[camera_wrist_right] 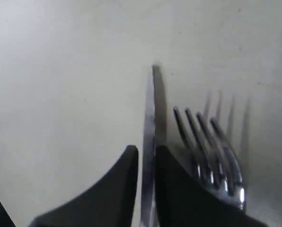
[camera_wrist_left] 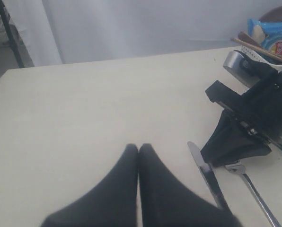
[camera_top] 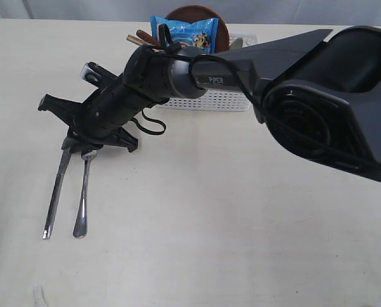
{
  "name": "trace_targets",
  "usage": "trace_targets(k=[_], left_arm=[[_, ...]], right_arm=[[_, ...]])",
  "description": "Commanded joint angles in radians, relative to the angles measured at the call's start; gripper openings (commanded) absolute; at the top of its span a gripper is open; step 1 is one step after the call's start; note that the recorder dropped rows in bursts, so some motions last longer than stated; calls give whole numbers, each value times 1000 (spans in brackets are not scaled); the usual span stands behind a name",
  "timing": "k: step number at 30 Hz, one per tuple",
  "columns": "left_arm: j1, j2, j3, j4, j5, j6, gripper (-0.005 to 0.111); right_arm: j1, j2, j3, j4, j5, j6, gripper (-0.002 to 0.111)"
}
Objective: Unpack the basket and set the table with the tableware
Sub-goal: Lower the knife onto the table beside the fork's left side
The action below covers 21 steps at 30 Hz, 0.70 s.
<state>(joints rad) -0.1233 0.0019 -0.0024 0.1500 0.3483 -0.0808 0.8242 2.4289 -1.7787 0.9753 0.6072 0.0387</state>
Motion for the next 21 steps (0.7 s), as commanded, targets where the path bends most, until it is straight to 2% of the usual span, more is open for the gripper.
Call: trace_targets(k=[1,16,18,21], left_arm=[[-5,-2,2,3,-1,-2,0],[-5,-2,2,-4,-1,-2,0],[-5,-2,2,-4,-1,-2,0],[-5,-2,2,-4,-1,-2,0]], right_arm=[[-3,-3,1,-5,-3,6,30],[7,-141,1,-44,143,-92,31],[21,-168,1,-135,165,-82,25],[63,-190,1,-313,195,12,2]])
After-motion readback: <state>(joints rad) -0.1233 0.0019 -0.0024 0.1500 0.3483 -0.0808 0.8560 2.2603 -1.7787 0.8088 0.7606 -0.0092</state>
